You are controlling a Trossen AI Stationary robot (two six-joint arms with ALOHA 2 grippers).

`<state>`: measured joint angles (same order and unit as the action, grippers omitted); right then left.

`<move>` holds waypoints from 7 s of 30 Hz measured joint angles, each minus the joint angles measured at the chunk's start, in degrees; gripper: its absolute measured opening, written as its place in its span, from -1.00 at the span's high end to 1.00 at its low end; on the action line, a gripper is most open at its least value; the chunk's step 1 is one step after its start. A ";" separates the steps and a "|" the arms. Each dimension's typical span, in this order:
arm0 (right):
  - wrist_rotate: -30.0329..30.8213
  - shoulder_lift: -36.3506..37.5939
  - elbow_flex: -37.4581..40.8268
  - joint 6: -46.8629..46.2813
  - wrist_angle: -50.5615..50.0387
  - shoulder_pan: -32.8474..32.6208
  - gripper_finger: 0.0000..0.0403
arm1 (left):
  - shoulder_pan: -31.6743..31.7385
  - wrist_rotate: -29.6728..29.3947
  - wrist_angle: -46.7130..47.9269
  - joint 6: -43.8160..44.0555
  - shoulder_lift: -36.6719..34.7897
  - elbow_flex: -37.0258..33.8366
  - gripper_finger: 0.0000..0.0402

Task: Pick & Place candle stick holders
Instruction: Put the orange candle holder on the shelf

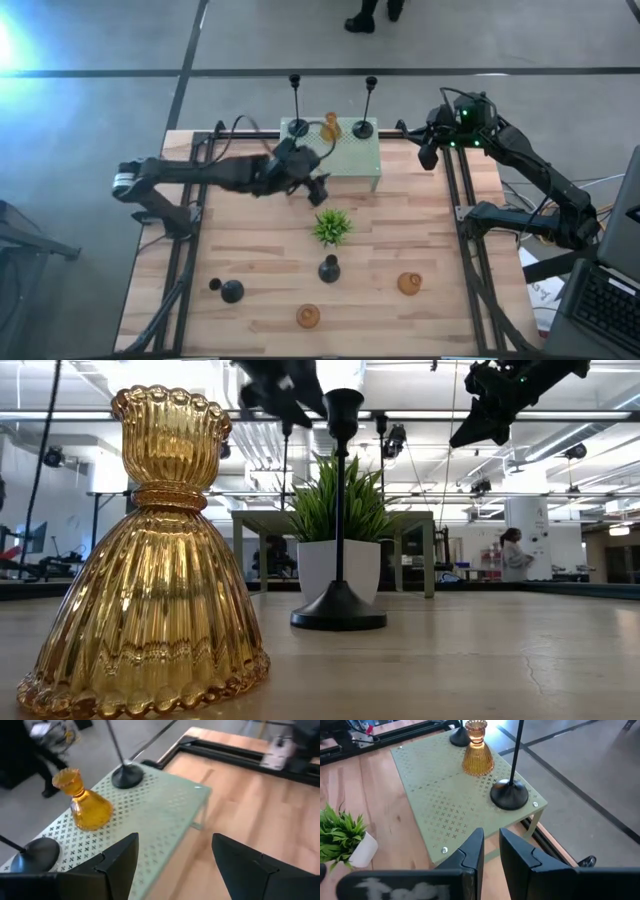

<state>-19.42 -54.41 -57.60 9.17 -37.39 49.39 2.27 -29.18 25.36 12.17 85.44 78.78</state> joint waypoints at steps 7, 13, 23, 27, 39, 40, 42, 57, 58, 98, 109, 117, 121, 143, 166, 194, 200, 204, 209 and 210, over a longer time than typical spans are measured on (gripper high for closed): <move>0.00 0.19 0.00 0.38 -0.29 0.00 0.74 | -10.30 -1.97 0.98 0.85 -11.44 -7.42 -0.27; -0.02 0.75 0.00 0.90 -0.34 0.00 0.74 | -17.00 -0.87 1.18 0.95 -21.99 -15.05 -0.27; -0.02 1.18 0.00 0.01 -0.52 0.00 0.74 | -22.25 9.02 4.31 5.81 -35.60 -23.82 -0.27; -0.02 1.18 0.00 -1.16 -0.52 0.00 0.74 | -22.93 14.00 8.20 12.43 -39.00 -25.59 -0.27; -1.85 3.22 0.56 -6.48 -0.36 -3.78 0.74 | -27.22 16.29 13.73 22.59 -40.93 -29.76 -0.27; -2.28 3.91 0.83 -7.01 -0.15 -4.87 0.74 | -27.67 16.29 13.71 22.78 -40.93 -30.33 -0.27; -2.45 5.55 1.42 -8.40 0.87 -7.29 0.74 | -28.41 16.30 13.18 23.50 -40.97 -31.38 -0.27; 8.32 21.78 15.07 -24.70 9.89 -31.69 0.92 | -30.74 15.76 3.50 19.77 -40.97 -39.20 -0.27; 9.76 22.29 15.80 -25.53 10.47 -33.67 0.93 | -30.74 15.22 3.10 19.73 -40.97 -39.70 -0.27; 46.64 -24.61 -13.49 -95.87 -43.45 -100.05 0.96 | -30.47 -12.40 -7.72 2.56 -41.02 -42.51 -0.27; 46.20 -31.25 -15.45 -120.77 -45.61 -111.85 0.96 | -30.43 -13.45 -10.99 -5.02 -41.02 -42.50 -0.27; 38.96 -36.26 -17.96 -128.16 -40.61 -116.82 0.96 | -30.31 -14.48 -11.89 -7.57 -41.06 -42.51 -0.27; 38.98 -39.25 -18.20 -128.73 -39.09 -117.12 0.96 | -30.00 -14.48 -11.95 -7.57 -41.06 -42.49 -0.27; 46.65 -52.46 -15.62 -127.65 -36.40 -110.79 0.96 | -29.97 -14.45 -12.51 -7.51 -41.07 -42.49 -0.27; 61.18 -46.26 1.36 -121.19 -23.20 -99.64 0.94 | -29.97 -14.42 -12.14 -7.47 -41.02 -42.49 -0.27; 68.93 -41.31 9.09 -116.28 -10.89 -96.94 -0.20 | -29.98 -14.39 -11.14 -7.23 -41.02 -42.49 -0.27; 70.94 -41.33 11.21 -111.16 -5.07 -94.42 -0.17 | -29.98 -14.39 -11.14 -7.24 -41.02 -42.49 -0.27; 71.06 -41.33 11.67 -107.55 -3.56 -92.38 -0.11 | -29.97 -14.39 -10.74 -7.17 -41.02 -42.49 -0.27; 71.06 -41.33 11.45 -105.67 -3.71 -91.01 0.08 | -29.98 -14.37 -9.64 -6.08 -41.02 -42.49 -0.27; 71.06 -41.33 11.35 -105.36 -3.67 -90.92 0.15 | -29.97 -14.37 -9.46 -6.05 -41.02 -42.49 -0.27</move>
<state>51.64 -95.74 -46.25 -96.18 -41.07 -41.54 -27.70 -43.55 15.90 6.11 44.42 36.29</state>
